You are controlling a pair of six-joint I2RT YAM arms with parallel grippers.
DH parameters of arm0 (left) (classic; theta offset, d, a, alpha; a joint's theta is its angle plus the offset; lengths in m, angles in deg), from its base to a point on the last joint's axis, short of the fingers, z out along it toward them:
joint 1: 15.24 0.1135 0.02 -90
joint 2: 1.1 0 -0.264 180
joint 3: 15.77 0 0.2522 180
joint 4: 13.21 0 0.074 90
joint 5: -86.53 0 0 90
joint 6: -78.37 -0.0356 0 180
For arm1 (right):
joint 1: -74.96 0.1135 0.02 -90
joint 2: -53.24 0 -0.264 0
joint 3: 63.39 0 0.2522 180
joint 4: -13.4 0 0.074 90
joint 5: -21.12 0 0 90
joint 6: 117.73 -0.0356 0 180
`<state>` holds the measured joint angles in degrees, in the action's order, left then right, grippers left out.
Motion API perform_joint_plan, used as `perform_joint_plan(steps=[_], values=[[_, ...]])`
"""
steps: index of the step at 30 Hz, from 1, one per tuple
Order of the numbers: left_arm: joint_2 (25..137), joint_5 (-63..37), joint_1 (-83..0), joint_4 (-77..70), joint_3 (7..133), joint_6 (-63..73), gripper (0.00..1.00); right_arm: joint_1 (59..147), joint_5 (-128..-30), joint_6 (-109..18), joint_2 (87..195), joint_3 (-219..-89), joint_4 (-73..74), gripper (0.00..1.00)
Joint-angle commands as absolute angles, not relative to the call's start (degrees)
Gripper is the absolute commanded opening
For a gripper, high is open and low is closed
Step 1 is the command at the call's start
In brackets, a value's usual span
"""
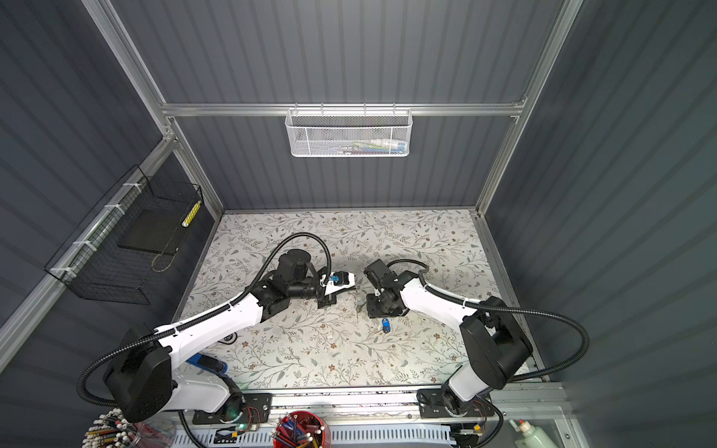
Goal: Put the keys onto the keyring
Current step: 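Align the open right gripper over the key bow while the left gripper holds the plate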
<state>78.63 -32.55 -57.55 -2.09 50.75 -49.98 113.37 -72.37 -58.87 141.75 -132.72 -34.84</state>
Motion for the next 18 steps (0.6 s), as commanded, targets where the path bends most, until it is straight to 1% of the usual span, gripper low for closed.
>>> perform_joint_plan(steps=[1, 6, 9, 18], values=[[76.7, -32.4, -57.7, -2.2, 50.1, -50.8, 0.0, 113.4, -70.3, -62.0, 139.6, -132.1, -40.8, 0.43], [76.9, -33.2, -57.7, -2.4, 50.1, -50.4, 0.0, 114.8, -70.2, -69.1, 134.6, -125.7, -41.7, 0.38], [77.1, -33.4, -57.8, -2.6, 50.1, -50.2, 0.0, 115.7, -70.1, -70.4, 133.6, -124.0, -40.9, 0.36], [77.0, -33.0, -57.8, -2.2, 50.1, -50.5, 0.0, 116.2, -71.0, -68.6, 138.6, -126.6, -41.8, 0.35]])
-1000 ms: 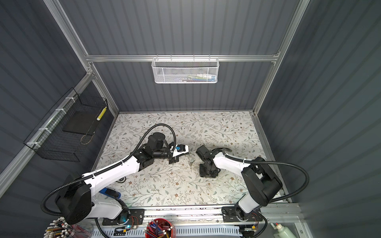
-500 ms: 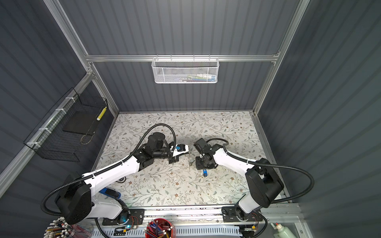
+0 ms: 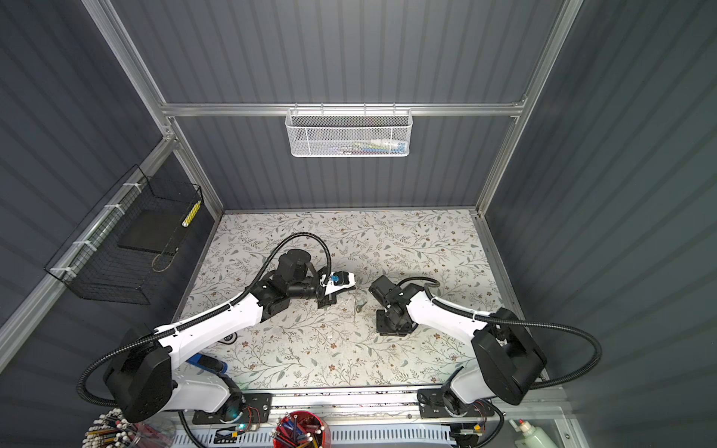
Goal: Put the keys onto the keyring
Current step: 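Align the open right gripper over the key bow while the left gripper holds the plate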
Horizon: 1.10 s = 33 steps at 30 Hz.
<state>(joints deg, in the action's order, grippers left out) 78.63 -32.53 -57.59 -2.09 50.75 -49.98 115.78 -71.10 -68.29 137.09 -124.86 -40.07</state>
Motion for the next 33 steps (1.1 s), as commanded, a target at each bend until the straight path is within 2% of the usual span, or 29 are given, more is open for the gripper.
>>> perform_joint_plan(steps=[1, 24, 33], values=[[77.0, -32.9, -57.8, -2.1, 50.1, -50.6, 0.0, 116.1, -70.9, -68.4, 139.0, -126.9, -42.0, 0.35], [77.2, -32.9, -58.0, -1.7, 50.4, -50.7, 0.0, 116.2, -70.6, -67.5, 144.5, -130.2, -43.2, 0.28], [77.5, -32.9, -58.0, -1.6, 50.4, -50.7, 0.0, 116.2, -70.7, -67.4, 145.3, -130.5, -43.5, 0.2]])
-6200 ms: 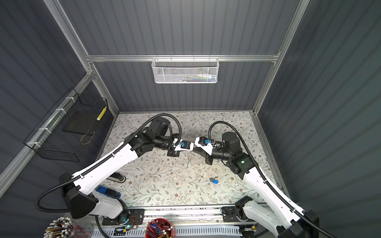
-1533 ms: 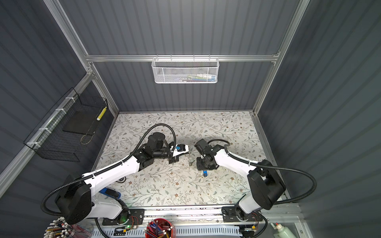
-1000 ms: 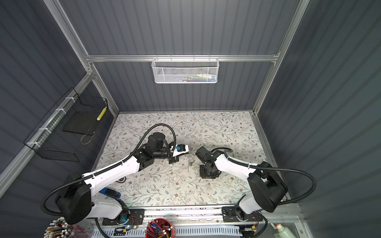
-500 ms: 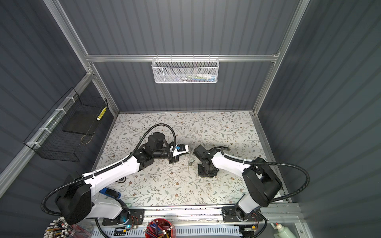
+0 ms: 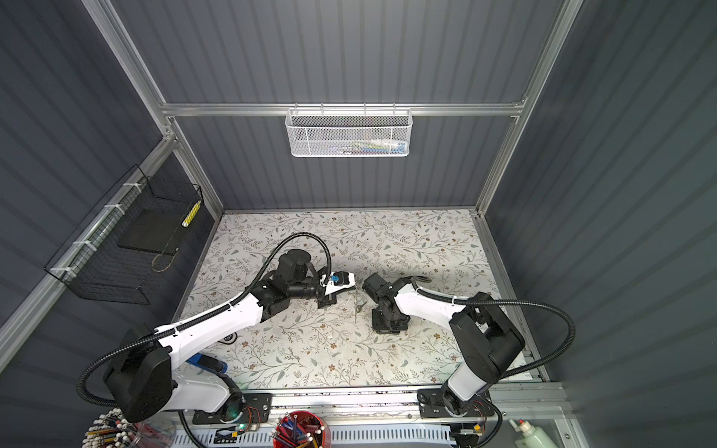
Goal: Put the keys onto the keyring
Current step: 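Close the right gripper on the key bow and blue tag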
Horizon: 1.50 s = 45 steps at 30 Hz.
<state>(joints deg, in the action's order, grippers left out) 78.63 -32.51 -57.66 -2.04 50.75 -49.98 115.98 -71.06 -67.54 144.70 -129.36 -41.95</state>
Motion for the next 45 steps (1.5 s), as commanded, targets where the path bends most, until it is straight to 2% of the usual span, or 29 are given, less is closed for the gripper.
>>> perform_joint_plan(steps=[1, 17, 25, 30, 37, 45], values=[[77.5, -32.9, -58.0, -1.6, 50.4, -50.7, 0.0, 116.2, -70.7, -67.4, 145.4, -130.6, -43.5, 0.2], [77.6, -32.9, -58.0, -1.6, 50.5, -50.7, 0.0, 116.6, -70.0, -66.1, 144.3, -130.9, -45.7, 0.08], [77.3, -32.9, -58.0, -2.1, 50.3, -50.4, 0.0, 117.2, -68.7, -55.9, 141.1, -132.3, -46.5, 0.04], [77.3, -32.0, -58.0, -3.0, 49.7, -50.3, 0.0, 117.2, -69.5, -47.9, 136.5, -129.9, -42.1, 0.02], [78.0, -32.0, -58.0, -3.3, 49.6, -50.3, 0.0, 117.3, -68.9, -42.8, 141.2, -130.9, -43.0, 0.0], [78.5, -32.0, -58.0, -3.4, 49.6, -50.2, 0.0, 117.3, -68.4, -44.4, 144.6, -132.3, -42.4, 0.0]])
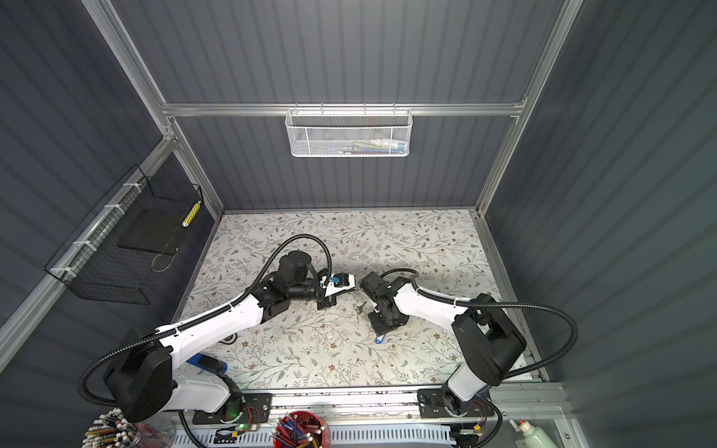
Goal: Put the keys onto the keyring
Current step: 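Close the right gripper on the key bow and blue tag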
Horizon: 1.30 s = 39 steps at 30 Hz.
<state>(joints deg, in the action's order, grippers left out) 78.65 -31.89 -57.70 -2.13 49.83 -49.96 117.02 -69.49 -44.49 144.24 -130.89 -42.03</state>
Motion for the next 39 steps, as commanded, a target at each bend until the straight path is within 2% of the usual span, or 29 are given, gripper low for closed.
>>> perform_joint_plan(steps=[1, 18, 28, 39], values=[[78.5, -32.0, -58.0, -3.4, 49.5, -50.1, 0.0, 117.5, -68.2, -44.5, 144.7, -132.4, -42.4, 0.0], [78.6, -32.4, -58.0, -3.6, 49.6, -49.9, 0.0, 117.4, -67.3, -48.2, 146.9, -131.9, -41.5, 0.05], [78.8, -32.3, -58.0, -3.5, 49.5, -49.9, 0.0, 117.3, -66.4, -48.6, 147.1, -131.8, -41.7, 0.19], [79.1, -32.3, -58.0, -3.4, 49.7, -49.8, 0.0, 117.3, -67.8, -48.9, 146.7, -131.3, -42.0, 0.19]])
